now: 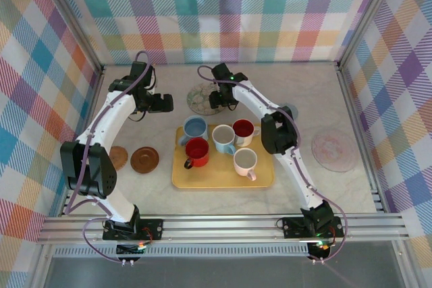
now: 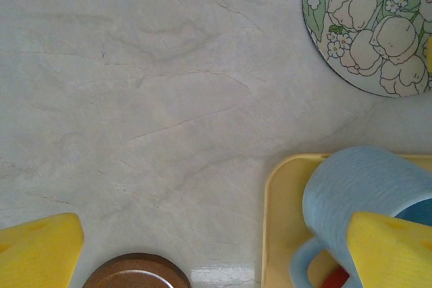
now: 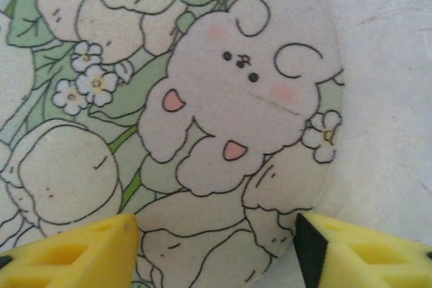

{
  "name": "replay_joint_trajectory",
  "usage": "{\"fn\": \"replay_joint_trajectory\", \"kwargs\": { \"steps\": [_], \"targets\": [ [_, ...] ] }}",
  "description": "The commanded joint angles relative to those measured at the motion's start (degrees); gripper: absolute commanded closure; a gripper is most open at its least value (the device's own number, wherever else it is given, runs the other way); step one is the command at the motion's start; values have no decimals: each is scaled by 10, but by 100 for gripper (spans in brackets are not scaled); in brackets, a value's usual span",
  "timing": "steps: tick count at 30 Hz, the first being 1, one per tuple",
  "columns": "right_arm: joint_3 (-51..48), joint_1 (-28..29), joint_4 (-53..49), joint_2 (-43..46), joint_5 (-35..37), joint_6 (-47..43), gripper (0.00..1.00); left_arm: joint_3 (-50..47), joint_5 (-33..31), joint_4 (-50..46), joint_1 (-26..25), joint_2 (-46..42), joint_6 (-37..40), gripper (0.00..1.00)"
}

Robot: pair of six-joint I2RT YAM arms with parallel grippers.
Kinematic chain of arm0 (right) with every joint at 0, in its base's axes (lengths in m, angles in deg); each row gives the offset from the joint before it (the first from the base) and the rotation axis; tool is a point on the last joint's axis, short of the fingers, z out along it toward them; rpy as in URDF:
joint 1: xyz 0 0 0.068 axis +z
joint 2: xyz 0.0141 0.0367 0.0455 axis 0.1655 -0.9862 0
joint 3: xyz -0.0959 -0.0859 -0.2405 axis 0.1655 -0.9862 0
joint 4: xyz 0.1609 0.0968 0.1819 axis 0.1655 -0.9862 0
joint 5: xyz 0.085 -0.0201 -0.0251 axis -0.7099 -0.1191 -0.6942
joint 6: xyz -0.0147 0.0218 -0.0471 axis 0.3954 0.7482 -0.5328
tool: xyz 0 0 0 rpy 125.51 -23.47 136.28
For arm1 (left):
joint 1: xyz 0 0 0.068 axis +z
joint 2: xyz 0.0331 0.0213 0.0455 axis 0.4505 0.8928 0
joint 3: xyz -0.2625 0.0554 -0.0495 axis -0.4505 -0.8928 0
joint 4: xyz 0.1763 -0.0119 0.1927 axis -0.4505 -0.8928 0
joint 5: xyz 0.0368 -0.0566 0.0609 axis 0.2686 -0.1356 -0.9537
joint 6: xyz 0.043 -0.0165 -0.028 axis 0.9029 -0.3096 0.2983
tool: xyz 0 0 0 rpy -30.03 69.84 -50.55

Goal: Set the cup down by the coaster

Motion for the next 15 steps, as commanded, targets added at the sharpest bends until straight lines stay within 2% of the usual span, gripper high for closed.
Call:
{"fn": "replay_joint_trajectory", "kwargs": {
  "steps": [1,6,15],
  "targets": [
    [10,3,-52,-39,3,-6,42,-8,-6,-11,12,-16,10,0],
    [10,3,-92,-45,17,-4,62,-7,-3,-13,13,-9,11,0],
    [7,3,-92,-33,48,-10,100,-2,1,-14,13,5,14,0]
  ]
}}
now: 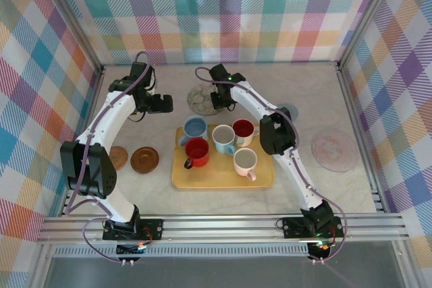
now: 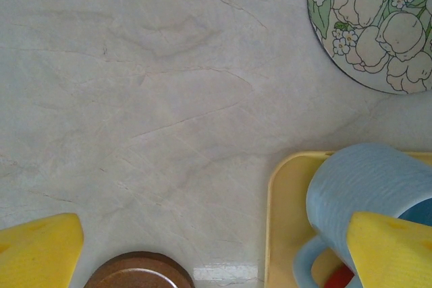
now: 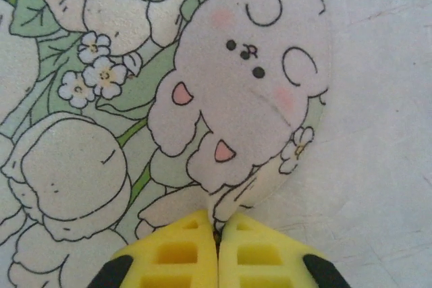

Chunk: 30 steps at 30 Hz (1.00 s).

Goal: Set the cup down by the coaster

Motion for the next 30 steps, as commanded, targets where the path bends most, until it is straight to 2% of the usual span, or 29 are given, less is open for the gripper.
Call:
{"fn": "replay_joint_trajectory", "kwargs": {
  "steps": [1,6,12,22,30],
  "targets": [
    [-13,-2,-70,-17,31,-5,100,1,2,-12,11,7,10,0],
    [-26,-20,-69,16,50,0,100,15,10,-15,11,20,9,0],
    [-41,-45,-57,45,35,8,100,30,23,-15,12,37,5,0],
    [-38,-66,-51,39,21,16,100,48,34,-17,11,52,4,0],
    [-38,-68,-38,32,-20,10,100,50,34,-22,12,56,4,0]
  ]
}}
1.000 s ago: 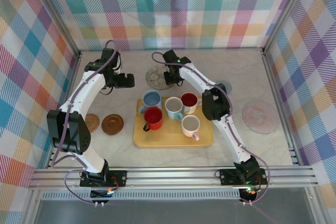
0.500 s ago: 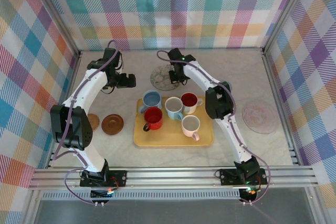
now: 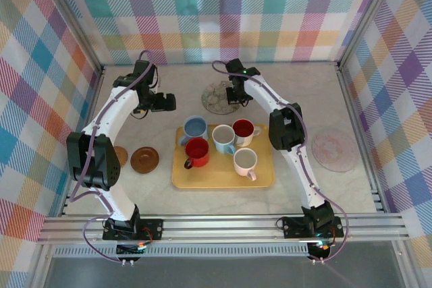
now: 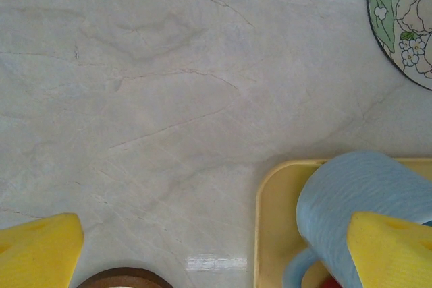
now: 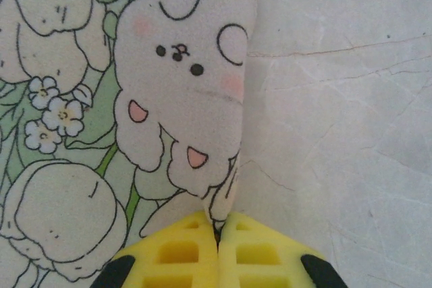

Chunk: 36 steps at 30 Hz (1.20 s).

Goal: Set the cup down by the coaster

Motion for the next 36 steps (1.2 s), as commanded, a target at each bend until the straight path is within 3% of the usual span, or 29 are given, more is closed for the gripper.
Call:
{"fn": "replay_joint_trajectory", "kwargs": {
  "steps": [1,2,4,17,26,33,36],
  "targets": [
    [-6,-4,-12,5,-26,1,99,19,7,-18,9,7,4,0],
    [-6,-4,-12,6,-29,1,95,21,8,-20,10,6,4,0],
    [-5,-3,-13,6,-31,2,77,24,8,-23,10,4,2,0],
    [-8,-8,-34,68,-56,-7,45,95,44,-99,10,-25,-24,0],
    [-18,-8,-61,144,-85,-29,27,89,2,-135,9,-77,-47,0],
    [-211,-6,47,308,-127,-35,0,37,-20,-159,9,-128,-57,2],
    [-281,-3,82,374,-139,-43,1,16,-21,-164,10,-145,-66,6]
  ]
}}
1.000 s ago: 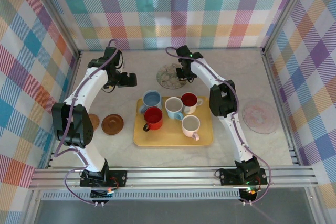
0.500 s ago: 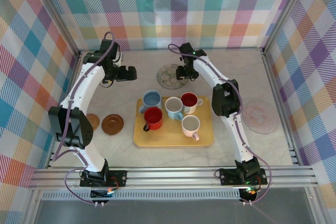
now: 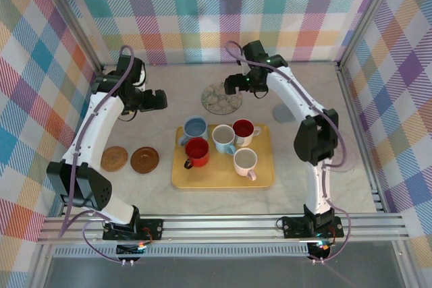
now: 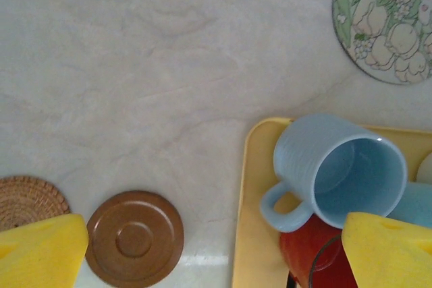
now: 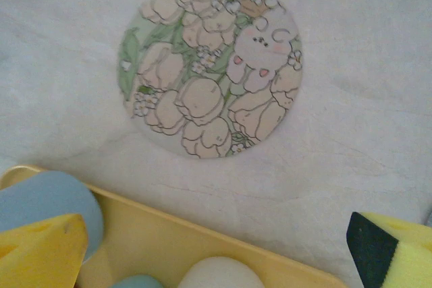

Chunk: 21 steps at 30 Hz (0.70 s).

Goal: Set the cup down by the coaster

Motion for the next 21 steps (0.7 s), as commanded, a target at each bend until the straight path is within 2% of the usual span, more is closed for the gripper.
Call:
{"fn": "replay_joint_trajectory", "kwargs": {
  "steps": [1,7,12,15,19,21],
  "targets": [
    [-74,5,66,78,-31,-13,1,-32,-8,-28,9,-30,-19,8],
    [-250,7,187,216,-102,-8,1,-101,-14,-25,10,-64,-52,16],
    [-389,10,284,315,-169,-1,1,-180,-8,-11,9,-82,-77,29],
    [-442,13,311,351,-202,6,1,-226,-10,8,9,-89,-95,37],
    [-493,33,330,391,-210,-10,1,-277,-12,35,10,-94,-112,49],
    [-521,46,350,414,-213,-18,1,-300,-25,44,9,-92,-122,50]
  ]
}}
